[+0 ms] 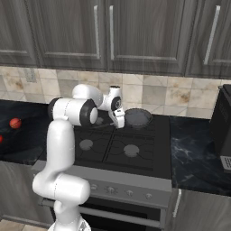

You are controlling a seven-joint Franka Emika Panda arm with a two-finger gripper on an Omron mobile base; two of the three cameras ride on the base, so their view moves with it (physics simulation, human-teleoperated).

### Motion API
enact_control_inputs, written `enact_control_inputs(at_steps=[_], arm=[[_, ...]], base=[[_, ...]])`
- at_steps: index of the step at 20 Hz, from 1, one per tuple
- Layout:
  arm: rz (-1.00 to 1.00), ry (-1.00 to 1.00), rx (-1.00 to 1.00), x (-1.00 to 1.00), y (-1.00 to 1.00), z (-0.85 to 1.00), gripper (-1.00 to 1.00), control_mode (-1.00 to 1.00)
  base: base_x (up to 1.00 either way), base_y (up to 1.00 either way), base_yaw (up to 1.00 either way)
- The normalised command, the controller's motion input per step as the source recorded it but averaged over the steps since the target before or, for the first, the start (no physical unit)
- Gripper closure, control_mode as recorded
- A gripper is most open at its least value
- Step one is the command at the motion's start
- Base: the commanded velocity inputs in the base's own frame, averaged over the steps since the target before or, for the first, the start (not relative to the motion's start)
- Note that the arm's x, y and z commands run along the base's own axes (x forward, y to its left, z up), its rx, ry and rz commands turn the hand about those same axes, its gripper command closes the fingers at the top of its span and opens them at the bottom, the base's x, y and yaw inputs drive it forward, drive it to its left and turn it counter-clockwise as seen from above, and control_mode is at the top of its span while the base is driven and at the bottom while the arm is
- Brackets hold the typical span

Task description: Place the pan on the rear right burner on the stove. Then place the tomato and the onion in the pan and turn on the rear right burner.

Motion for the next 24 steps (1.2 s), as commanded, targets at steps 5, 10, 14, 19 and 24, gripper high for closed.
enact_control_inputs(at_steps=[5, 10, 14, 19, 24], arm=[[0.0, 0.0, 0.0, 0.0, 0.0, -0.03, -1.0, -1.0], [0.0, -0.02, 0.0, -0.06, 0.0, 0.0, -1.0, -1.0], [0.0, -0.05, 0.0, -0.05, 0.0, 0.06, -1.0, -1.0], [0.0, -0.05, 0.0, -0.02, 0.0, 0.12, -1.0, -1.0], [0.0, -0.09, 0.0, -0.16, 0.0, 0.22, -1.0, -1.0]], base=[[0.0, 0.0, 0.0], [0.0, 0.0, 0.0], [0.0, 0.0, 0.0], [0.0, 0.0, 0.0], [0.0, 0.0, 0.0]])
